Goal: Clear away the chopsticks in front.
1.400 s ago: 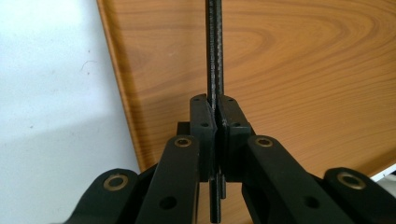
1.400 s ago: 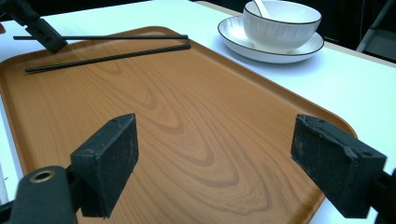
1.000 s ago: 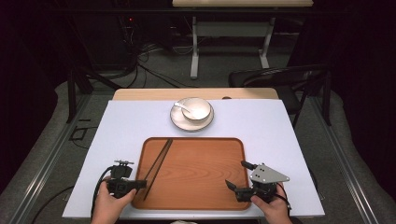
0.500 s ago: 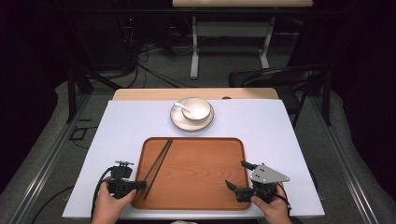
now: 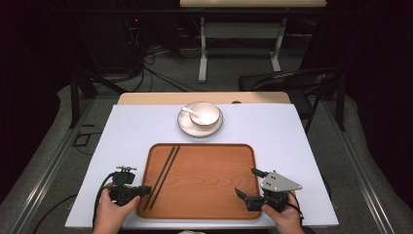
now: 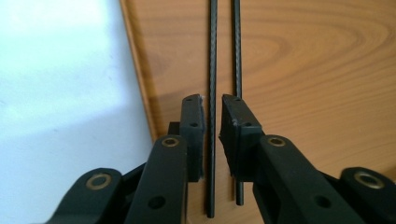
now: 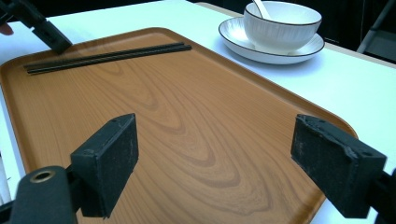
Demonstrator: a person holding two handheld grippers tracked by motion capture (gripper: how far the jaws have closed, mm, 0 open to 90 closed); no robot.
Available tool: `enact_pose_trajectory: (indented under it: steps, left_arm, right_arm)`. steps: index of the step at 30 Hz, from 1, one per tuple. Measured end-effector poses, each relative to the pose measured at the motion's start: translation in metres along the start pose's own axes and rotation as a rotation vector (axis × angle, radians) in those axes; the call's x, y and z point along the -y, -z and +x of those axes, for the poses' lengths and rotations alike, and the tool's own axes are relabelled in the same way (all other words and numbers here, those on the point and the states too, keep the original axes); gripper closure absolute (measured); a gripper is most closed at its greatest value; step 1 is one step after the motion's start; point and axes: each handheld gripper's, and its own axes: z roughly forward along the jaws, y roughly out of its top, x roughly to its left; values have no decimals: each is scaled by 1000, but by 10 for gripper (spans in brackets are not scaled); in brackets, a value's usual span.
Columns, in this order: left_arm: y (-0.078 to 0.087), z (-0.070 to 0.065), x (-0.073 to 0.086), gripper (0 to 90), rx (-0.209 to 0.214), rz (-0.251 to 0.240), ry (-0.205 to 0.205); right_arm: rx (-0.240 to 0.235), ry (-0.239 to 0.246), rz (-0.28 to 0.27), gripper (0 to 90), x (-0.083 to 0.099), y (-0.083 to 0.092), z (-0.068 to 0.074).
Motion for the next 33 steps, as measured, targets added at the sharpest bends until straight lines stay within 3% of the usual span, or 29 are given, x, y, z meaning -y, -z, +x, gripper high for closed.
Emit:
enact_pose_trajectory:
  steps: [4, 5, 7, 9, 12, 18, 25, 28, 33]
  left_arm:
    - [4, 3, -3, 700, -16, -42, -4]
    - [7, 7, -5, 676, -26, -84, -20]
    - [8, 8, -7, 619, -38, -106, -34]
    - [10, 13, -10, 603, -52, -157, -50]
    - [9, 25, -13, 503, -93, -242, -82]
    - [6, 47, -13, 452, -137, -307, -71]
    - [2, 58, -8, 407, -177, -357, -77]
    - [0, 59, -7, 394, -184, -361, -79]
    - [-3, 63, -6, 372, -229, -356, -90]
  right_arm:
    - [1, 0, 4, 148, 0, 0, 0]
    - [1, 1, 5, 148, 0, -1, 0]
    - [1, 0, 8, 148, 0, -1, 0]
    - [2, -1, 8, 148, 1, -1, 0]
    - [8, -7, 11, 148, 1, -1, -1]
    - [16, -13, 17, 148, 2, -2, -3]
    - [41, -30, 23, 148, 3, -2, -8]
    - [54, -32, 22, 148, 3, -2, -10]
    - [104, -57, 54, 148, 5, -1, -19]
